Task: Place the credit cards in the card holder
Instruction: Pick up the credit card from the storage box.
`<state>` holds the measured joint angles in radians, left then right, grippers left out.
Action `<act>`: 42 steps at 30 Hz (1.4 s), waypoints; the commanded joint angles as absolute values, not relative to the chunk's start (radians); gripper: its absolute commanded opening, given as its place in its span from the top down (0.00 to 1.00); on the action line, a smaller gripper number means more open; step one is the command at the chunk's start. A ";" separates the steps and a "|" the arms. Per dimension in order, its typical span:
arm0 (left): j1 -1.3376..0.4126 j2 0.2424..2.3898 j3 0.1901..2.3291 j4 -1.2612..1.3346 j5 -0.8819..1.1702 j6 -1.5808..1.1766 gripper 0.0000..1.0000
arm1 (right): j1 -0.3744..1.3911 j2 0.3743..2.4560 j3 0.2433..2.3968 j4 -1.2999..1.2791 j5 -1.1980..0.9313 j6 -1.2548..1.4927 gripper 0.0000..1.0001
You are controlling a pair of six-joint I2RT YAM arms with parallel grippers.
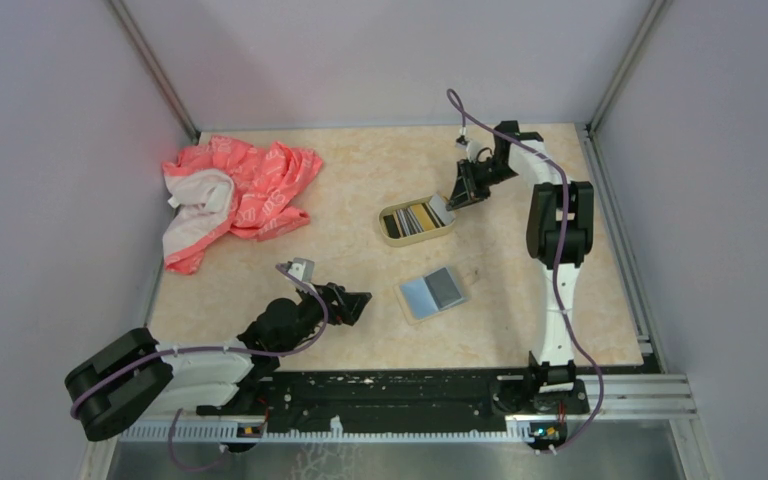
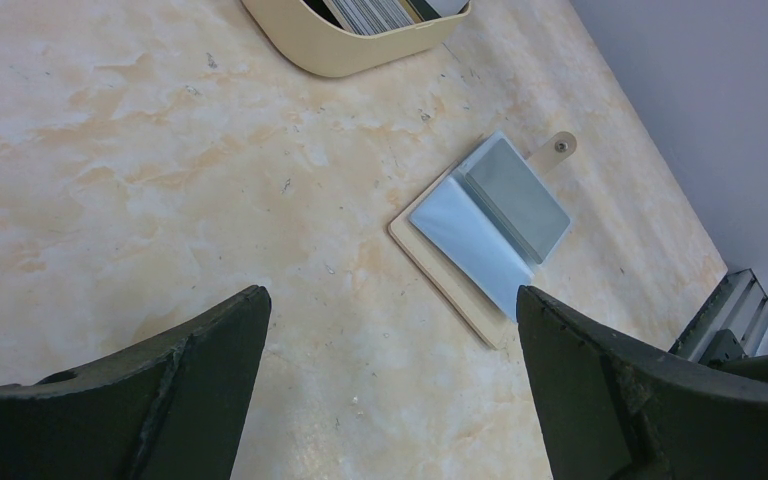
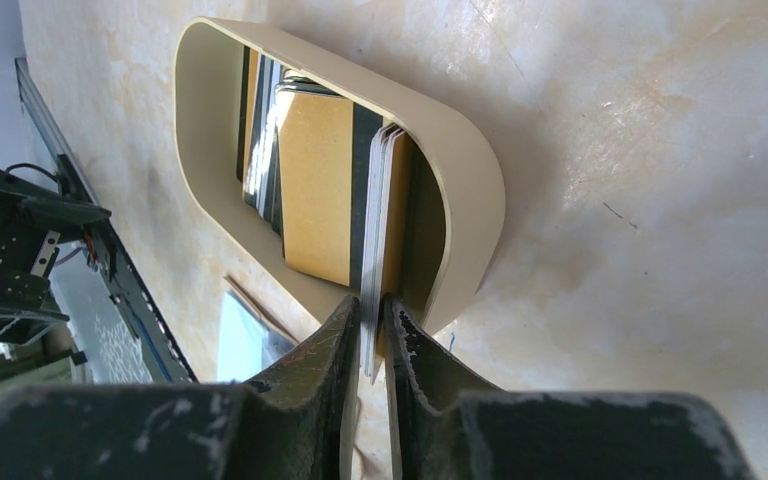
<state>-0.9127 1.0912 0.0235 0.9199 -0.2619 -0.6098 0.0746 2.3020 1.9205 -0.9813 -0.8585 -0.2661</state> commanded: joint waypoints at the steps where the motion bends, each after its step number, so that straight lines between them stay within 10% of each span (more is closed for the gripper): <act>1: -0.908 1.090 0.005 0.950 -0.269 -0.613 0.02 | 0.059 2.301 1.968 -0.997 -0.885 -0.278 0.85; 42: -0.908 1.095 0.005 0.945 -0.269 -0.612 0.02 | 0.034 2.168 1.918 -0.923 -0.859 -0.271 1.00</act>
